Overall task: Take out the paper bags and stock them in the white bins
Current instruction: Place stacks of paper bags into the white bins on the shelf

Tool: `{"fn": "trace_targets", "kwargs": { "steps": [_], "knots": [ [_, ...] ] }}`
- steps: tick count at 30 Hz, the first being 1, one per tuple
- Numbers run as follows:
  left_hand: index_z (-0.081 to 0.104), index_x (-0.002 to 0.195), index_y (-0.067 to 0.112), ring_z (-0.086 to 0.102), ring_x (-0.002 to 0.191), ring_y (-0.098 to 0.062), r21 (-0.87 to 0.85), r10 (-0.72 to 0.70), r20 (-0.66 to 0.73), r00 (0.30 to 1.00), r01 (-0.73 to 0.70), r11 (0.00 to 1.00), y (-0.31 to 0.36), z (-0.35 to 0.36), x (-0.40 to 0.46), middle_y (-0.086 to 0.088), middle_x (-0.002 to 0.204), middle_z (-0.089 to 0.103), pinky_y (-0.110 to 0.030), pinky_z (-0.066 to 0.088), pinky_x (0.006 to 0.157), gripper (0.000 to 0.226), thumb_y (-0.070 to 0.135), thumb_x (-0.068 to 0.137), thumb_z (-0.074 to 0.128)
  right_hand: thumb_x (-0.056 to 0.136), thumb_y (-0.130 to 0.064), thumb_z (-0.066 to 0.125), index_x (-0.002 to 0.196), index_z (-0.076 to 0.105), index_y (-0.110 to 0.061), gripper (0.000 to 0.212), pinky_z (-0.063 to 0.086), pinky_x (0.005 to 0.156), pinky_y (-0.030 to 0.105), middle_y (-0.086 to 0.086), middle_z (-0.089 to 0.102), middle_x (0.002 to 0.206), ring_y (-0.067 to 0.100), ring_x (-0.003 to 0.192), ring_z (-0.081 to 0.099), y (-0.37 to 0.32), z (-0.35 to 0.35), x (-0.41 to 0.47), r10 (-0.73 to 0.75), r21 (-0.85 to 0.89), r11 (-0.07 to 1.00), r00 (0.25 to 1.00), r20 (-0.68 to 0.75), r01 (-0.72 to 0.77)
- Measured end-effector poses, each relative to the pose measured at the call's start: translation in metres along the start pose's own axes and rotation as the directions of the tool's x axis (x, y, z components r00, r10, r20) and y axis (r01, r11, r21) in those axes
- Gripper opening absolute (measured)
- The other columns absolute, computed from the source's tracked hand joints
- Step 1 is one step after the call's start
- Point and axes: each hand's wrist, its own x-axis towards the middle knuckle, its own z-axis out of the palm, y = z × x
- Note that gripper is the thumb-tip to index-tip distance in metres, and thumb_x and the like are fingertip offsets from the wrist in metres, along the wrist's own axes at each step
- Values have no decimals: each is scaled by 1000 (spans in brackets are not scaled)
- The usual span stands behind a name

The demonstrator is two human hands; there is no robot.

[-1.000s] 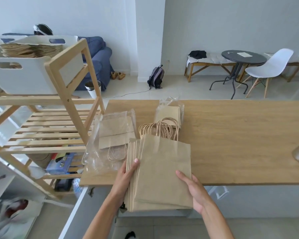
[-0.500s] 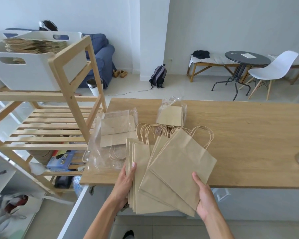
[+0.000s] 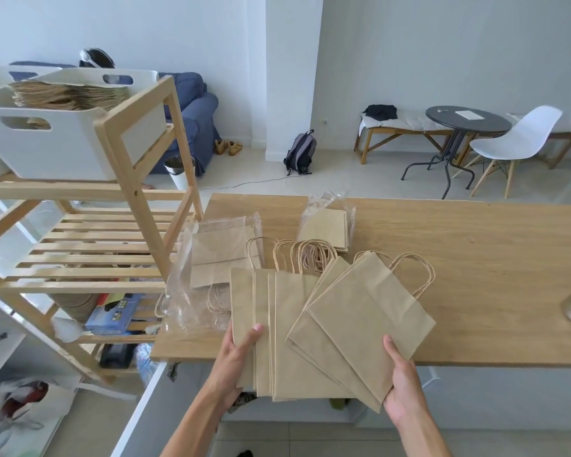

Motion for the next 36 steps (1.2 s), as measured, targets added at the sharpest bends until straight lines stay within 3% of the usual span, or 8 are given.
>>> {"fn": "trace_targets", "kwargs": {
  "steps": [6,14,22,25,29,31,34,36],
  "knots": [
    [59,127,36,67,120,-27,-29,-42,3,999,42,999,-4,-6,3,2,123,75,-60,47,106,79,58,58,90,95,-33,70,142,56,-27,49,51,99,67,9,70,131,34,117,66,-4,-3,3,-99,-23,995,995,-30,98],
    [57,122,19,77,98,-26,-28,-49,40,998,50,998,-12,1,18,-6,107,79,-43,63,76,84,45,53,95,89,-34,76,132,63,-30,46,59,75,42,4,77,118,29,109,70,-6,7,4,-53,-140,988,997,50,60],
    [41,149,21,46,141,-24,57,-38,88,995,33,998,0,16,25,0,149,54,-61,29,118,107,73,64,78,81,-27,81,138,59,-23,61,53,103,51,5,76,124,28,117,70,-17,12,16,32,-368,927,956,290,80],
    [26,158,20,35,145,-19,145,-15,87,996,2,989,6,19,27,-1,161,38,-56,19,120,105,80,77,55,80,-22,85,140,57,-21,66,50,106,54,10,73,128,32,119,69,-23,12,19,100,-391,919,926,364,54],
    [25,157,18,50,127,-3,266,11,182,983,-60,962,14,32,25,-2,157,43,-39,26,119,129,92,58,61,67,-36,89,130,66,-9,73,59,86,44,17,75,121,32,108,74,-23,20,20,195,-455,890,914,356,-13],
    [25,157,22,53,116,4,303,3,199,980,-64,951,13,37,27,8,152,44,-31,32,111,130,93,56,63,78,-47,81,126,73,-11,60,57,95,46,17,75,122,33,111,72,-22,24,23,249,-473,879,910,330,-69],
    [10,161,32,29,136,-1,355,11,210,978,-86,931,15,43,33,22,149,23,-38,23,118,129,92,59,60,77,-53,82,123,75,-13,61,50,108,52,13,77,119,32,114,72,-25,25,29,191,-500,866,940,284,-24],
    [18,156,39,27,142,-4,358,50,213,976,-126,925,20,46,39,23,155,18,-49,22,122,119,93,59,59,74,-50,87,121,74,-14,61,60,93,46,9,80,112,28,105,76,-27,27,30,102,-491,870,962,252,36]
  ]
}}
